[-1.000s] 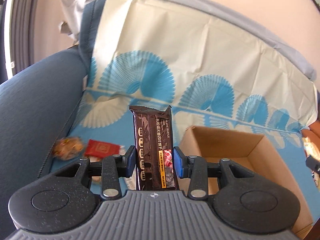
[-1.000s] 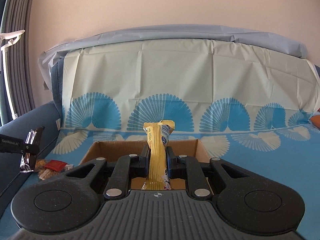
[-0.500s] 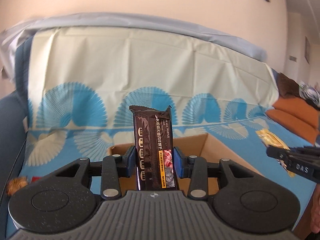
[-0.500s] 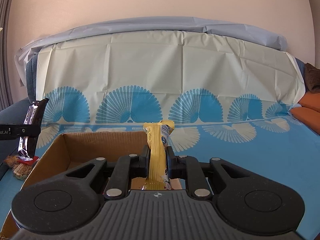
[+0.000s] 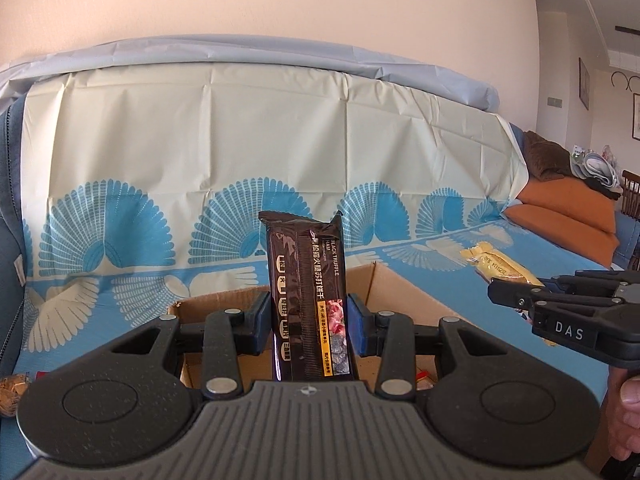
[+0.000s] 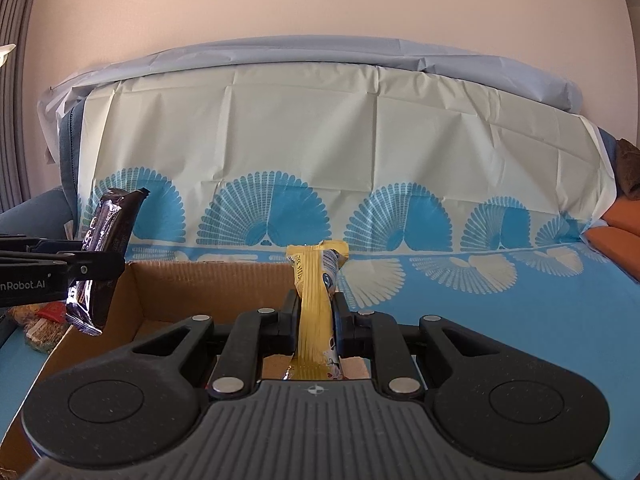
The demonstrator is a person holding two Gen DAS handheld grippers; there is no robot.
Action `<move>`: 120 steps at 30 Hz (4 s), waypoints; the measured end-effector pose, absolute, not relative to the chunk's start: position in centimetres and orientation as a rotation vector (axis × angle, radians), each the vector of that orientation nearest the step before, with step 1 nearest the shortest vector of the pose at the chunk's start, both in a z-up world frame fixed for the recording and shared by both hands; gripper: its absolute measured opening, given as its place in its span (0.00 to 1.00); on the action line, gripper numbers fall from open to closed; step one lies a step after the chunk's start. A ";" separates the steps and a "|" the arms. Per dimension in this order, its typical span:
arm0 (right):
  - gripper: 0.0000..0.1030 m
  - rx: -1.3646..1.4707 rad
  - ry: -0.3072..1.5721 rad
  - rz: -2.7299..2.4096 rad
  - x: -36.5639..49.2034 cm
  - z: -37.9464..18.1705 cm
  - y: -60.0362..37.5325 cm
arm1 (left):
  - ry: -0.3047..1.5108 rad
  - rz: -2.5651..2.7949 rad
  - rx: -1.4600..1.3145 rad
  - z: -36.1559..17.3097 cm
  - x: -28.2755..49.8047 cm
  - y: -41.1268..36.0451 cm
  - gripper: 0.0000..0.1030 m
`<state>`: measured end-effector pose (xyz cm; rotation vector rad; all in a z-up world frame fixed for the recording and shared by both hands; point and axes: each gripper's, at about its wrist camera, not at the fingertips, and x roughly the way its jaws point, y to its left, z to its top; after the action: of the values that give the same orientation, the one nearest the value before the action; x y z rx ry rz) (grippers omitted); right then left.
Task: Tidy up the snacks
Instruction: 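Open the left tool while the right tool opens, releasing both bars into the box, then move both open tools back toward the remaining snacks, then grasp the round grain cake with the left tool while the right tool grasps the silver stick pack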
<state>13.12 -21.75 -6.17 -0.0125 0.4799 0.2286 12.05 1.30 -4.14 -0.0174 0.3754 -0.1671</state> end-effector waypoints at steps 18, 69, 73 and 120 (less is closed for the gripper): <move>0.16 -0.036 0.458 0.256 12.8 -6.2 -21.2 | 0.354 -0.185 -0.037 -3.8 11.7 1.7 0.42; 0.40 0.115 0.489 0.475 10.3 -6.3 -3.6 | 0.538 0.207 -0.121 -4.3 11.2 21.3 0.22; 0.30 0.137 0.537 0.549 9.5 -6.9 -1.4 | 0.654 0.296 -0.273 -6.9 12.3 25.3 0.22; 0.32 -0.063 0.760 0.507 12.9 -19.9 11.5 | 1.071 0.302 -0.302 -17.3 19.9 28.3 0.80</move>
<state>12.88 11.54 -19.91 -0.0633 0.7604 0.5074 19.90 28.35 -17.28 -0.3022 1.0705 0.3018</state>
